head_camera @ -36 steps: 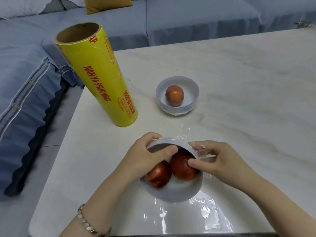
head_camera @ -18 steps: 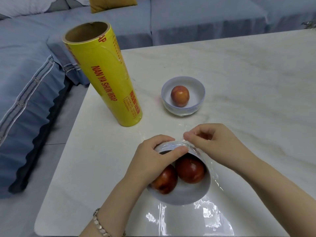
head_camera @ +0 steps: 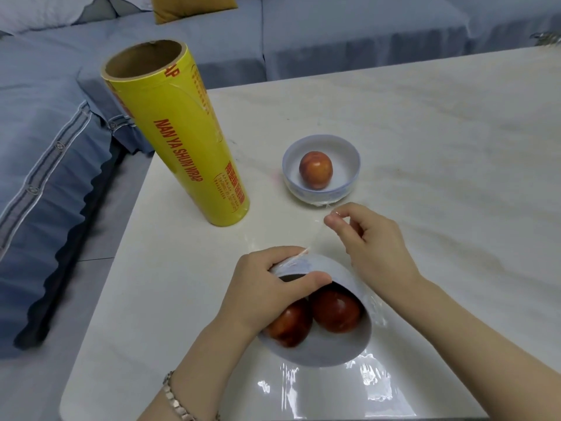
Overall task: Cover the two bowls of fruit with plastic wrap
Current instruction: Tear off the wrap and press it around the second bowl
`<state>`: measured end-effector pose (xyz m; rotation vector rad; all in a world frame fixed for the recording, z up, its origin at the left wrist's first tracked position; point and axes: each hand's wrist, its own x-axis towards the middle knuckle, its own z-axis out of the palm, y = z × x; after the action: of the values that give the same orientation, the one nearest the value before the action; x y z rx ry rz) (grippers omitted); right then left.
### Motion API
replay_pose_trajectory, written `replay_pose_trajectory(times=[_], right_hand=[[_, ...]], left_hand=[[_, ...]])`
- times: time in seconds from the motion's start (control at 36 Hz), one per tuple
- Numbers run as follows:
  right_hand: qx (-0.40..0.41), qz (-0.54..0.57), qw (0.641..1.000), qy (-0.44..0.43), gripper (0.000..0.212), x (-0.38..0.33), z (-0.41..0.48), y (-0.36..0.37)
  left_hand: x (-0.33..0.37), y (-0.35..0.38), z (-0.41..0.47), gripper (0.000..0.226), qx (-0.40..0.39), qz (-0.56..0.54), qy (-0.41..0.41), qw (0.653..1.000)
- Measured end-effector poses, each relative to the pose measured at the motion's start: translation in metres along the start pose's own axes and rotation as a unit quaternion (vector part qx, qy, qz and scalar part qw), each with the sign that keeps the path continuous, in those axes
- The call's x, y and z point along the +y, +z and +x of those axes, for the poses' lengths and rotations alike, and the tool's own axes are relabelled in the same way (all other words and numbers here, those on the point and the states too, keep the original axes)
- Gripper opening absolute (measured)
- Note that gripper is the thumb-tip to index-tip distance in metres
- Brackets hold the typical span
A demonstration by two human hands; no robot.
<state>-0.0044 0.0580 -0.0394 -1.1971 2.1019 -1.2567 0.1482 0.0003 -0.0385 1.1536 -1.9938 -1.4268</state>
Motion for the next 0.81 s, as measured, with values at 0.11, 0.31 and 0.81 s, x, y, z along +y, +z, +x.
replay_pose_trajectory(times=[0.11,0.31,0.81], right_hand=[[-0.039,-0.004,0.999,0.035,0.021,0.009,0.0,0.007],[-0.094,-0.014,0.993,0.073,0.019,0.014,-0.002,0.008],[-0.2,0.164,0.908,0.33,0.03,0.018,0.0,0.012]], left_hand=[[-0.005,0.0,-0.001,0.043,0.005,-0.005,0.027,1.0],[0.002,-0.004,-0.006,0.048,-0.064,0.009,0.075,0.995],[0.0,-0.019,0.0,0.033,-0.188,0.06,0.076,0.977]])
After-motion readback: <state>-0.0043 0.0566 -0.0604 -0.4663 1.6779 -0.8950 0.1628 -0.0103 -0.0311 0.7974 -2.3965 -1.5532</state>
